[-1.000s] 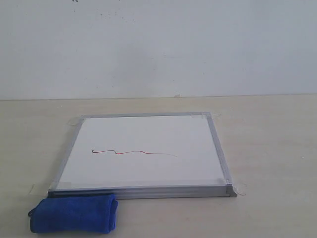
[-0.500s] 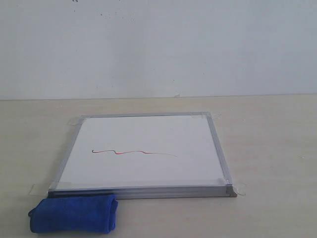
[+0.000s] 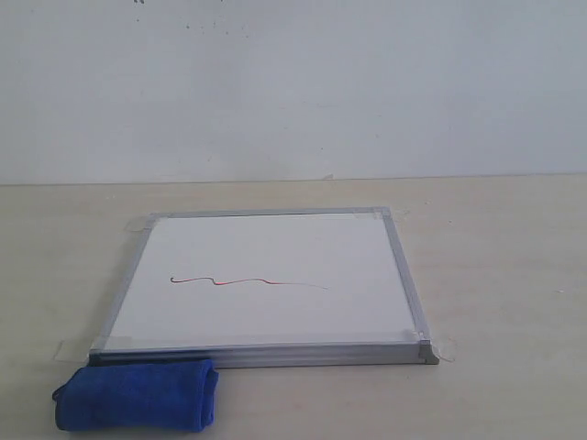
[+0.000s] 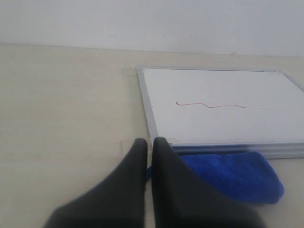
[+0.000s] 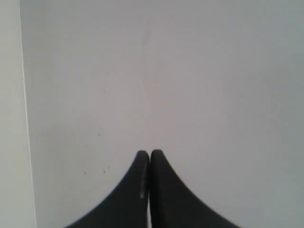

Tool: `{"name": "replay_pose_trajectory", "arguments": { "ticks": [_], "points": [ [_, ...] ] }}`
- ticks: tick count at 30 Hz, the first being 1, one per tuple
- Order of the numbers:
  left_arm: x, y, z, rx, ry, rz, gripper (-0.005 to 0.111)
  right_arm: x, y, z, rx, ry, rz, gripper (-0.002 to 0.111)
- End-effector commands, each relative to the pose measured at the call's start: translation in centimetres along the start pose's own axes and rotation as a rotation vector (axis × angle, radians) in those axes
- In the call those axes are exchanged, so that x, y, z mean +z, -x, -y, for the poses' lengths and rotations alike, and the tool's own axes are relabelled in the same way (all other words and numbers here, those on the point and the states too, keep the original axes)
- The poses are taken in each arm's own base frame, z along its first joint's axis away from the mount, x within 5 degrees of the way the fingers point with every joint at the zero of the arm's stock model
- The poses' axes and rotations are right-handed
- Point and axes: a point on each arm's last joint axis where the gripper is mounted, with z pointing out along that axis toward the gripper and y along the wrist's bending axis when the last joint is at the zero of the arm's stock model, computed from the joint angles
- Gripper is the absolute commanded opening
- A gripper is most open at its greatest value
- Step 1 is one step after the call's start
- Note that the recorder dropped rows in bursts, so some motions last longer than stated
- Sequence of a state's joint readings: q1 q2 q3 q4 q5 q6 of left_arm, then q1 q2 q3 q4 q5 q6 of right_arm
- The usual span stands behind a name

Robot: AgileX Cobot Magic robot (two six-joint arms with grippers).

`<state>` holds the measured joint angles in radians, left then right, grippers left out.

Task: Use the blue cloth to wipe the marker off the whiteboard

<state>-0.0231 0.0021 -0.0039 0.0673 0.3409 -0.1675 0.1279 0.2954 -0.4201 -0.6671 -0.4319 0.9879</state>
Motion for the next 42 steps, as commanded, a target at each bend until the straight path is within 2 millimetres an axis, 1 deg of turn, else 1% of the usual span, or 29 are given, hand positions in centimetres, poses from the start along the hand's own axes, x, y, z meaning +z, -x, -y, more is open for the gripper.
{"name": "replay_pose_trajectory", "arguments": {
  "ticks": [1,3,5,6,10,13,15,18,21,25,29,31,33,34,35,37,38,40,41,42],
  "points": [
    [0.0,-0.1,0.0,0.006,-0.005,0.001,0.004,2.6,-1.0,0.6,-0.007,0.003,-0.155,0.0],
    [0.0,-0.1,0.0,0.006,-0.005,0.001,0.004,3.4,-1.9,1.2,-0.05,-0.014,-0.224,0.0],
    [0.0,-0.1,0.0,0.006,-0.005,0.001,0.004,3.9,-3.2,1.7,-0.156,-0.008,-0.32,0.0],
    [0.0,-0.1,0.0,0.006,-0.005,0.001,0.004,4.1,-3.8,2.0,-0.174,-0.006,-0.36,0.0],
    [0.0,-0.1,0.0,0.006,-0.005,0.001,0.004,5.1,-6.7,3.2,-0.132,-0.026,-0.549,0.0],
    [0.0,-0.1,0.0,0.006,-0.005,0.001,0.004,5.6,-8.9,4.1,-0.027,-0.063,-0.674,0.0],
    [0.0,-0.1,0.0,0.006,-0.005,0.001,0.004,5.9,-9.9,4.3,0.035,-0.06,-0.72,0.0],
    [0.0,-0.1,0.0,0.006,-0.005,0.001,0.004,6.1,-10.8,4.2,0.084,-0.019,-0.759,0.0],
    [0.0,-0.1,0.0,0.006,-0.005,0.001,0.004,6.1,-11.0,3.9,0.143,0.003,-0.774,0.0],
    [0.0,-0.1,0.0,0.006,-0.005,0.001,0.004,6.3,-10.8,4.1,0.118,-0.014,-0.768,0.0],
    [0.0,-0.1,0.0,0.006,-0.005,0.001,0.004,7.1,-9.9,4.1,0.009,0.011,-0.769,0.0],
    [0.0,-0.1,0.0,0.006,-0.005,0.001,0.004,7.6,-9.3,4.1,-0.07,0.029,-0.741,0.0],
    [0.0,-0.1,0.0,0.006,-0.005,0.001,0.004,7.9,-8.8,4.6,-0.182,0.008,-0.705,0.0],
    [0.0,-0.1,0.0,0.006,-0.005,0.001,0.004,8.0,-8.6,5.1,-0.233,-0.033,-0.697,0.0],
    [0.0,-0.1,0.0,0.006,-0.005,0.001,0.004,8.0,-8.4,6.0,-0.259,-0.14,-0.688,0.0],
    [0.0,-0.1,0.0,0.006,-0.005,0.001,0.004,7.7,-8.1,7.3,-0.258,-0.306,-0.678,0.0],
    [0.0,-0.1,0.0,0.006,-0.005,0.001,0.004,7.4,-8.0,8.1,-0.311,-0.385,-0.694,0.0],
    [0.0,-0.1,0.0,0.006,-0.005,0.001,0.004,6.9,-7.8,9.0,-0.494,-0.445,-0.762,0.0],
    [0.0,-0.1,0.0,0.006,-0.005,0.001,0.004,6.5,-7.8,9.4,-0.584,-0.484,-0.823,0.0],
    [0.0,-0.1,0.0,0.006,-0.005,0.001,0.004,6.0,-7.7,9.8,-0.637,-0.541,-0.885,0.0]
  ]
}}
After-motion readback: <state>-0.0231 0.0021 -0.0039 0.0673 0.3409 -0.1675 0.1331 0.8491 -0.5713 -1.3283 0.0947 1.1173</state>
